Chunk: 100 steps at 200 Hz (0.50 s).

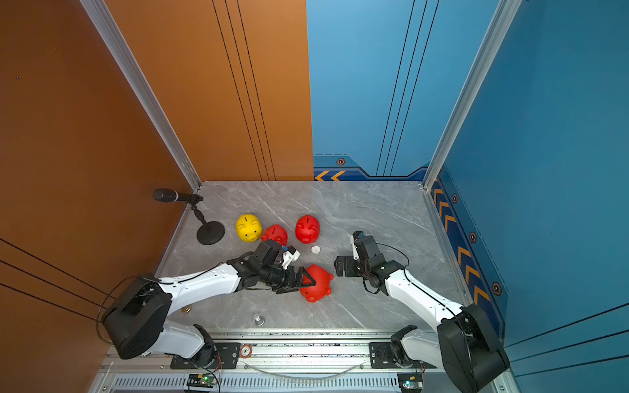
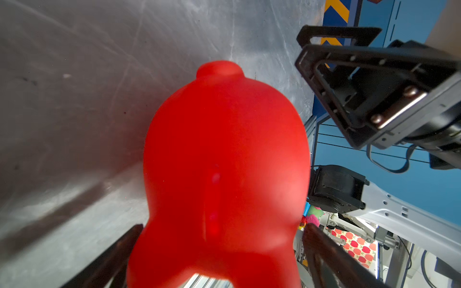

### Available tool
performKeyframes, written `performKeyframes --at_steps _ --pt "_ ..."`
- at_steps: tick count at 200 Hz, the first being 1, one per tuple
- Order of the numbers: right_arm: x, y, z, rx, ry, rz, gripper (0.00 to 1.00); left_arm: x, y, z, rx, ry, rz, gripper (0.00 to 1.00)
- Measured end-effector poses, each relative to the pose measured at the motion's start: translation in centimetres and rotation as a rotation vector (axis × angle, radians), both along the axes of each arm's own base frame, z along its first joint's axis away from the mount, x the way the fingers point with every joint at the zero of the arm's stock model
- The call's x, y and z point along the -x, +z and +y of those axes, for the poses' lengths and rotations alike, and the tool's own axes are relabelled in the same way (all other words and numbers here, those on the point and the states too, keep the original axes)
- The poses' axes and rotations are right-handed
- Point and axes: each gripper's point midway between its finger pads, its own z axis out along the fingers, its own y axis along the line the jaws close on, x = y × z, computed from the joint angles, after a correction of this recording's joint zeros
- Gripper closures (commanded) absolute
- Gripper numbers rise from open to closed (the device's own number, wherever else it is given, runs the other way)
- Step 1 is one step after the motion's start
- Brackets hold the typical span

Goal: Open piggy banks
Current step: Adjust the piggy bank at the center of the board.

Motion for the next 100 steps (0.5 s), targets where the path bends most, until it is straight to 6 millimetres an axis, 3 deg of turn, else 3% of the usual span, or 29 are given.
performKeyframes --at_steps 100 --pt "0.7 -1.2 1.6 0.018 0.053 0.033 0.0 0.6 -0.9 2.8 -0.074 -0.029 0.031 0.02"
